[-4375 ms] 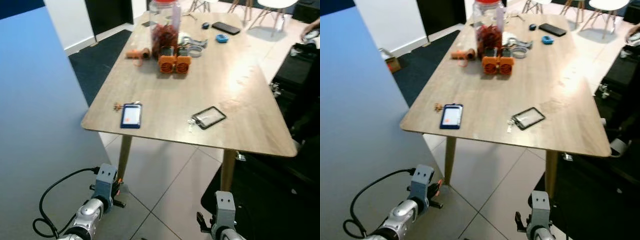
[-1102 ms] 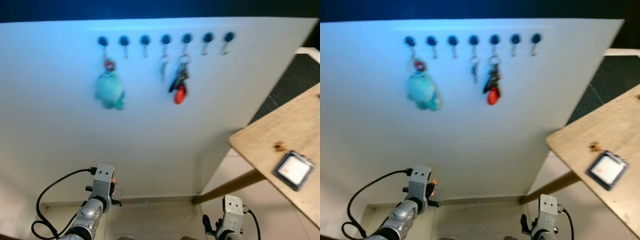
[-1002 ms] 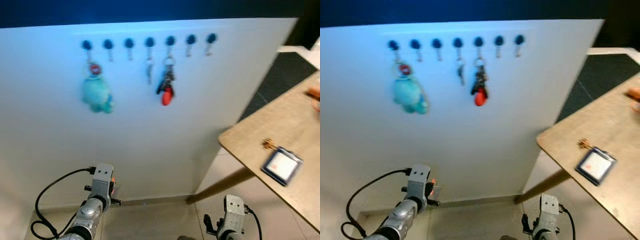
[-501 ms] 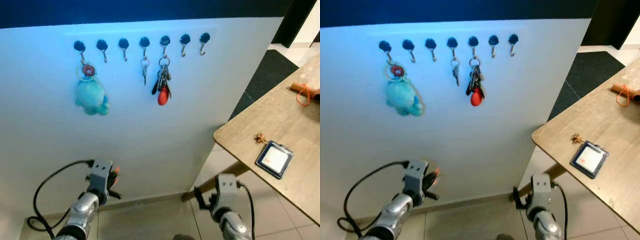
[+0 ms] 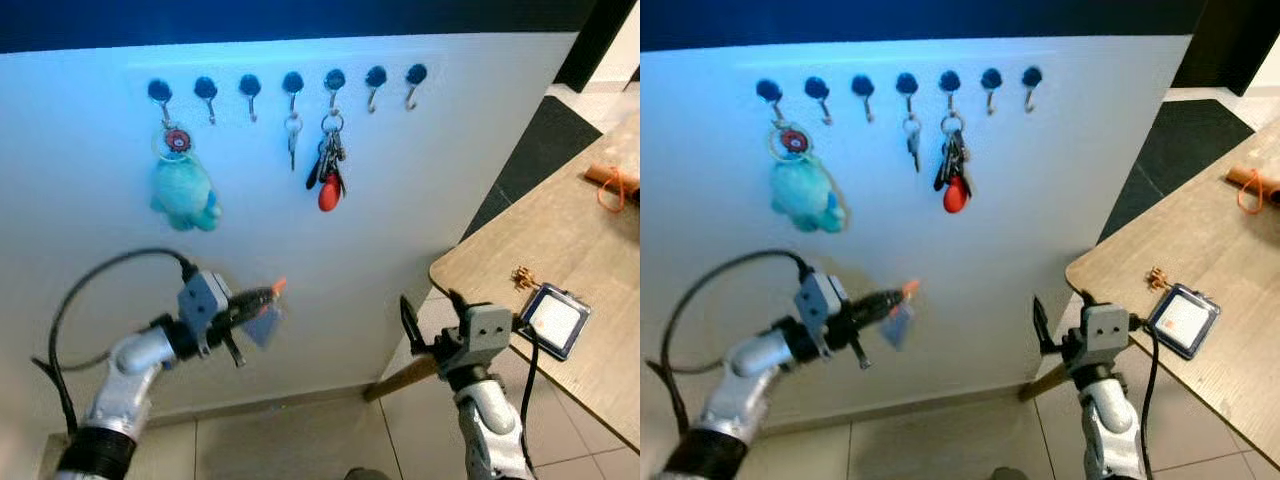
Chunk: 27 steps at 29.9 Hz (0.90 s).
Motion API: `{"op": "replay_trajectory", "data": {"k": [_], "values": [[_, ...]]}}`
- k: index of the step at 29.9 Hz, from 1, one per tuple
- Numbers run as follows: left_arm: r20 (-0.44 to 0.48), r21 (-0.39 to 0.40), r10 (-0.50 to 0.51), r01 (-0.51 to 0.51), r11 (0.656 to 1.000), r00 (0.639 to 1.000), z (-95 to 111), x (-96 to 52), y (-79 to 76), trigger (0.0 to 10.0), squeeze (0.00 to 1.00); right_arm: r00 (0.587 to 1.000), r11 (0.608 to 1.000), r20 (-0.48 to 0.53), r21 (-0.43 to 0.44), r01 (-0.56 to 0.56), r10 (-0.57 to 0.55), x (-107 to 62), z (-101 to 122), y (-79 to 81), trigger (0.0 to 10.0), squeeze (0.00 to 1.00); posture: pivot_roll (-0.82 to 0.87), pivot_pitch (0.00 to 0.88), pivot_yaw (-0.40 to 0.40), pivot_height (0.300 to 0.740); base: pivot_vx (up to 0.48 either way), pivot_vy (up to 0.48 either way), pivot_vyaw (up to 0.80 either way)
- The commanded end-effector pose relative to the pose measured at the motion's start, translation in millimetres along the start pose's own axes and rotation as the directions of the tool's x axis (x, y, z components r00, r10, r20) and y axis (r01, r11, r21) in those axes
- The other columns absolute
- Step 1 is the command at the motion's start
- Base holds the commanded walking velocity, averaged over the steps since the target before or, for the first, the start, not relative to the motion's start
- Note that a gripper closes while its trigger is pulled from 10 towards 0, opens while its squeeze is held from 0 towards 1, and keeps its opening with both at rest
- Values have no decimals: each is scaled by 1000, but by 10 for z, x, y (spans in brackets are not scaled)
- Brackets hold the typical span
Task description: Hang keys on a hook
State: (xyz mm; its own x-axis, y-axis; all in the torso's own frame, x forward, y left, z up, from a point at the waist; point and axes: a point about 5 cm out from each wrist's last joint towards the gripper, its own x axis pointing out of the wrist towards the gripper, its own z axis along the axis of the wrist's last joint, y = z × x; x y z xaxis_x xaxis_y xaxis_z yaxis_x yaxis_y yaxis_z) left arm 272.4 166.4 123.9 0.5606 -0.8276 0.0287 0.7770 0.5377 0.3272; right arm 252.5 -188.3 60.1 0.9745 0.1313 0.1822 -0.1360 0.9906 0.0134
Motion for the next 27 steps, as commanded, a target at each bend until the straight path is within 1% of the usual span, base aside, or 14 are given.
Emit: {"op": "replay_trajectory", "data": {"k": [1, 2, 3, 6, 7, 10, 11, 14, 18, 19, 20, 21, 26, 27], "values": [[36, 19, -33, 32, 999, 999, 173, 22, 83, 10000, 0, 999, 999, 45, 35, -19, 18, 31, 101, 58, 10000, 0, 27, 42, -18, 740, 0, 0, 0], [36, 19, -33, 32, 999, 999, 173, 22, 83, 10000, 0, 999, 999, 45, 35, -19, 18, 31, 101, 58, 10000, 0, 27, 42, -18, 740, 0, 0, 0], [56, 29, -51, 50, 998, 997, 267, 42, 102, 10000, 0, 997, 998, 67, 48, -41, 37, 54, 161, 102, 10000, 0, 27, 42, -18, 740, 0, 0, 0], [100, 53, -108, 103, 993, 989, 519, 94, 129, 10000, 0, 981, 978, 84, 99, -185, 177, 89, 274, 327, 10000, 0, 23, 43, -16, 740, 0, 0, 0], [100, 53, -108, 103, 993, 989, 519, 94, 129, 10000, 0, 981, 978, 84, 99, -185, 177, 89, 274, 327, 10000, 0, 23, 43, -16, 740, 0, 0, 0], [146, 60, -150, 143, 988, 978, 752, 135, 156, 10000, 0, 940, 931, 64, 134, -340, 334, 63, 318, 567, 10000, 0, 24, 45, -20, 740, 0, 0, 0], [146, 60, -150, 143, 988, 978, 752, 135, 156, 10000, 0, 940, 931, 64, 134, -340, 334, 63, 318, 567, 10000, 0, 24, 45, -20, 740, 0, 0, 0], [160, 73, -193, 183, 980, 968, 912, 136, 163, 10000, 0, 906, 887, 64, 187, -423, 419, 65, 381, 714, 10000, 0, 26, 47, -24, 740, 0, 0, 0], [170, 83, -196, 184, 979, 966, 982, 139, 178, 10000, 0, 895, 875, 62, 193, -445, 441, 90, 415, 756, 10000, 0, 26, 48, -25, 740, 0, 0, 0], [181, 97, -192, 177, 979, 964, 1048, 144, 196, 10000, 0, 889, 869, 62, 194, -456, 453, 119, 447, 784, 9529, 0, 26, 48, -25, 740, 0, 0, 0], [200, 114, -172, 151, 982, 965, 1142, 162, 232, 10000, 0, 884, 862, 68, 203, -465, 462, 159, 498, 806, 2314, 0, 28, 50, -31, 740, 0, 0, 0], [217, 120, -154, 130, 984, 964, 1228, 181, 267, 10000, 0, 878, 854, 74, 207, -477, 473, 192, 539, 827, 0, 0, 28, 50, -31, 740, 0, 0, 0], [232, 98, -139, 119, 988, 963, 1333, 209, 300, 10000, 0, 865, 841, 76, 207, -500, 496, 228, 589, 856, 0, 0, 33, 48, -36, 740, 0, 0, 0], [240, 73, -135, 120, 990, 961, 1412, 251, 306, 10000, 0, 848, 828, 62, 191, -528, 527, 245, 625, 894, 2667, 0, 34, 50, -38, 740, 0, 0, 0]]}}
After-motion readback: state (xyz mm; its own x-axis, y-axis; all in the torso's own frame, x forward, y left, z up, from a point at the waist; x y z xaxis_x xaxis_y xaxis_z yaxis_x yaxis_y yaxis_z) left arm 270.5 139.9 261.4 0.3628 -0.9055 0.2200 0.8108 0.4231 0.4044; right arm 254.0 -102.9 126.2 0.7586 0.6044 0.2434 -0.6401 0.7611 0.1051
